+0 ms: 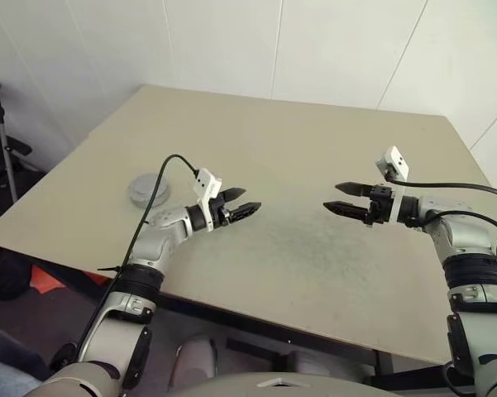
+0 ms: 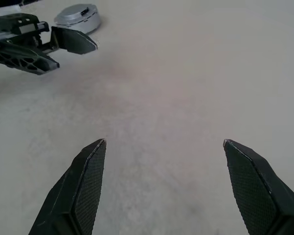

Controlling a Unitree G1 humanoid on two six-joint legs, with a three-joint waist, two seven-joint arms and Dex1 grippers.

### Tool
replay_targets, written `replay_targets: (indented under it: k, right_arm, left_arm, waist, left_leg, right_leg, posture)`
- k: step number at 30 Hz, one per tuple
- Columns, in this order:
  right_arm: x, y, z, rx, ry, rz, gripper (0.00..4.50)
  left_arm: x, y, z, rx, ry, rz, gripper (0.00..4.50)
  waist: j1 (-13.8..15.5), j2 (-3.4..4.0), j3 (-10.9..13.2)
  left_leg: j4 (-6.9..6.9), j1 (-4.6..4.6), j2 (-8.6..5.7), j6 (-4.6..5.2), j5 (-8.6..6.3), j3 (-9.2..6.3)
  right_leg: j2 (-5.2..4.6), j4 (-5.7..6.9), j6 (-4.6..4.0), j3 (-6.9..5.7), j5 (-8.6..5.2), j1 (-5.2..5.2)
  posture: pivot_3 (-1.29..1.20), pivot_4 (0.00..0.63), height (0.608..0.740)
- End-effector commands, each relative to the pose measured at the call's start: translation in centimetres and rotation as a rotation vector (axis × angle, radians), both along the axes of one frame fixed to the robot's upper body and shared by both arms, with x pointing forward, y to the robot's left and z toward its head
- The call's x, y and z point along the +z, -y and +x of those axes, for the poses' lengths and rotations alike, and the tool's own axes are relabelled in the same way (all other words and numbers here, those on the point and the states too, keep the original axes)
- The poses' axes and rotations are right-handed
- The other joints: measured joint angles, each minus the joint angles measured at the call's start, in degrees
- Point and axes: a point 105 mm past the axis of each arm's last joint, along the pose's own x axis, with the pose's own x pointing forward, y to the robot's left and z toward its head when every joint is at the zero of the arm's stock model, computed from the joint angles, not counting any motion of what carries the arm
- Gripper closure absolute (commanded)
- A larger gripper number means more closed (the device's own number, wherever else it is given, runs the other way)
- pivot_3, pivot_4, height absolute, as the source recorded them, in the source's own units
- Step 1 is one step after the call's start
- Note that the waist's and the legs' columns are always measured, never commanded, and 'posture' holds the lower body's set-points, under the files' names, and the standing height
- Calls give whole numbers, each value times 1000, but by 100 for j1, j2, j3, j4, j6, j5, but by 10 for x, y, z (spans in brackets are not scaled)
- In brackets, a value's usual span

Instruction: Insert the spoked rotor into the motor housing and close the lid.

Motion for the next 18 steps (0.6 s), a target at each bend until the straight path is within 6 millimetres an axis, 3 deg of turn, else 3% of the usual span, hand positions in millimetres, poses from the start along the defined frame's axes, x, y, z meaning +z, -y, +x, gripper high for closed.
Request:
replay_targets:
  k: [1,18]
  right_arm:
    - [6,-5,0,6,34,3,174]
    - [-1,-18,12,-6,45,-16,174]
  left_arm:
    - [9,2,1,-8,38,3,847]
    - [24,-1,12,43,71,-31,847]
  waist:
    - [11,0,0]
    - [1,3,-1]
  left_leg:
    - [0,-1,0,1,0,0]
    - [-3,-4,-1,2,-1,0]
  right_leg:
    - [0,-1,0,0,0,0]
    - [-1,-5,0,-1,0,-2]
  posture:
    - [0,0,740]
    - [0,0,740]
